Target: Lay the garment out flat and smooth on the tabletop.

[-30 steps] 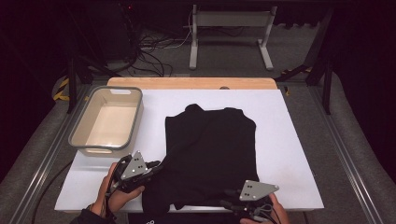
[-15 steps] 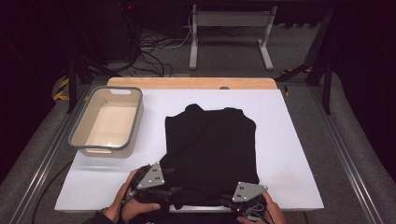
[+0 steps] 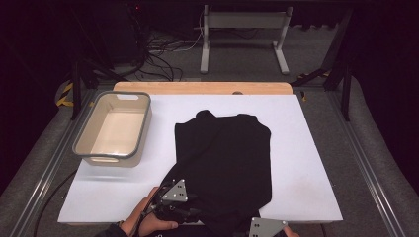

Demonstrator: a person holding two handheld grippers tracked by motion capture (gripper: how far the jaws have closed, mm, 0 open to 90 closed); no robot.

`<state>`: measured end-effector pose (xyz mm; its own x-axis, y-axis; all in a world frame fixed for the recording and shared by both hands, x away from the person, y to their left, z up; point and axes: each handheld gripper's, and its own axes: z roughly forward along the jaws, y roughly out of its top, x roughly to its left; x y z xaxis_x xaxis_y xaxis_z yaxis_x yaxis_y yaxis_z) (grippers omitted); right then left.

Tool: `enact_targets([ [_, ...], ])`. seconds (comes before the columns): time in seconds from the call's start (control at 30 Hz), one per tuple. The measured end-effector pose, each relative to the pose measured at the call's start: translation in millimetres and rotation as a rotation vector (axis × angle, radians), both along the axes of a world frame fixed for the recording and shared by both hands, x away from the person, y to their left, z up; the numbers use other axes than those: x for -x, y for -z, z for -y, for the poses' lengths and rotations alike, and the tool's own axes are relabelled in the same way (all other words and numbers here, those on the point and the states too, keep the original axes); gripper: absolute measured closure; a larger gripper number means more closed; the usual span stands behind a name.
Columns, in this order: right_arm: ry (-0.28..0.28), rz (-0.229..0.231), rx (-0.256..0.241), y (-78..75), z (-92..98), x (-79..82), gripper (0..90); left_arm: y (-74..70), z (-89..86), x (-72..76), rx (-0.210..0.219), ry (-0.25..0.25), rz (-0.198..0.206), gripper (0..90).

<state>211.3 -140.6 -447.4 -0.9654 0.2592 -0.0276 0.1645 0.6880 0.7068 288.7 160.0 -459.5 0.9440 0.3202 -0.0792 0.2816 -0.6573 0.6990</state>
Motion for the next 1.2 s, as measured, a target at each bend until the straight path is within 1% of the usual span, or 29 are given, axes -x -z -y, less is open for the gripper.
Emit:
enact_targets([
  [0.03,0.000,0.003,-0.005,-0.5,1.1,0.6,84.3,-0.3,-0.7,0.2,0.011,0.048,-0.035,66.2],
  [0.07,0.004,-0.001,-0.022,-2.0,2.8,0.4,80.2,-0.3,-0.8,0.6,0.011,0.052,-0.046,72.4],
  [0.1,0.016,0.004,-0.044,-4.3,5.1,-0.8,76.9,-0.7,-0.9,0.3,0.014,0.065,-0.055,75.4],
  [0.13,0.035,0.008,-0.066,-6.9,7.4,-2.1,75.0,-0.7,-0.9,0.3,0.014,0.065,-0.055,83.7],
  [0.17,0.056,0.012,-0.092,-10.6,11.2,-3.6,72.3,-1.6,-1.5,0.1,0.004,0.086,-0.068,85.3],
  [0.23,0.103,0.030,-0.122,-14.8,16.9,-6.8,64.7,-3.3,-2.7,1.4,0.005,0.089,-0.065,87.6],
  [0.27,0.133,0.043,-0.136,-16.7,20.7,-9.6,63.4,-4.0,-3.2,2.3,0.002,0.091,-0.068,88.1],
  [0.33,0.215,0.071,-0.171,-19.2,28.9,-15.8,55.2,-5.2,-3.4,5.6,0.005,0.102,-0.071,88.8],
  [0.4,0.292,0.088,-0.191,-19.2,37.9,-24.1,56.2,-8.0,-2.2,13.2,0.002,0.121,-0.060,89.4],
  [0.47,0.370,0.110,-0.194,-17.4,46.2,-33.1,54.6,-10.8,0.2,22.0,0.007,0.138,-0.044,90.0],
  [0.5,0.406,0.119,-0.192,-16.1,50.0,-38.1,54.5,-12.3,1.1,26.9,0.024,0.154,-0.047,90.0],
  [0.53,0.432,0.116,-0.192,-14.1,53.6,-43.5,54.1,-14.1,2.3,32.3,0.030,0.159,-0.041,90.0],
  [0.6,0.489,0.103,-0.185,-8.5,60.1,-54.9,53.0,-17.5,6.3,41.9,0.018,0.184,-0.016,90.0],
  [0.67,0.528,0.072,-0.171,-2.2,65.5,-66.2,52.1,-20.3,7.4,49.0,0.014,0.185,0.009,90.0],
  [0.7,0.553,0.072,-0.157,1.0,67.7,-71.6,50.3,-21.8,6.3,50.6,0.013,0.177,0.022,90.0],
  [0.73,0.581,0.066,-0.142,4.1,69.4,-76.9,48.5,-23.2,3.7,50.7,0.019,0.165,0.039,90.0],
  [0.77,0.603,0.054,-0.129,6.9,71.1,-81.9,46.8,-24.6,-0.6,49.5,0.040,0.133,0.055,90.0],
  [0.8,0.622,0.045,-0.120,9.3,72.9,-86.3,45.0,-24.6,-0.6,49.5,0.040,0.133,0.055,90.0],
  [0.83,0.646,0.031,-0.115,11.3,74.4,-89.9,43.2,-28.3,-12.1,44.3,0.074,0.028,0.090,87.3],
  [0.9,0.660,0.003,-0.106,14.7,75.8,-94.9,41.7,-30.7,-24.5,37.4,0.072,-0.055,0.135,77.5],
  [0.93,0.661,0.000,-0.104,15.3,75.5,-95.8,41.6,-30.4,-30.8,33.4,0.073,-0.093,0.152,73.8],
  [0.97,0.665,0.005,-0.102,15.0,75.0,-96.4,41.3,-29.0,-37.0,28.5,0.080,-0.118,0.154,74.2],
  [1.0,0.663,0.010,-0.092,15.3,74.3,-97.0,41.3,-26.7,-41.6,23.4,0.075,-0.151,0.156,72.7],
  [1.03,0.660,0.014,-0.086,15.2,73.6,-97.3,41.4,-23.8,-45.1,17.9,0.065,-0.188,0.159,68.1],
  [1.07,0.658,0.022,-0.078,15.3,72.5,-97.5,43.5,-20.1,-47.7,11.5,0.057,-0.212,0.146,63.6],
  [1.1,0.649,0.031,-0.071,15.1,71.6,-97.7,49.5,-20.1,-47.7,11.5,0.057,-0.212,0.146,63.2],
  [1.13,0.629,0.036,-0.076,15.0,70.6,-98.7,57.7,-12.3,-50.8,-0.8,0.032,-0.243,0.131,60.7],
  [1.17,0.619,0.037,-0.077,15.0,70.1,-99.6,61.6,-7.9,-50.9,-6.7,0.023,-0.266,0.119,58.1],
  [1.2,0.607,0.038,-0.078,14.9,69.0,-101.6,68.5,-4.2,-50.0,-11.8,0.005,-0.277,0.110,54.3],
])
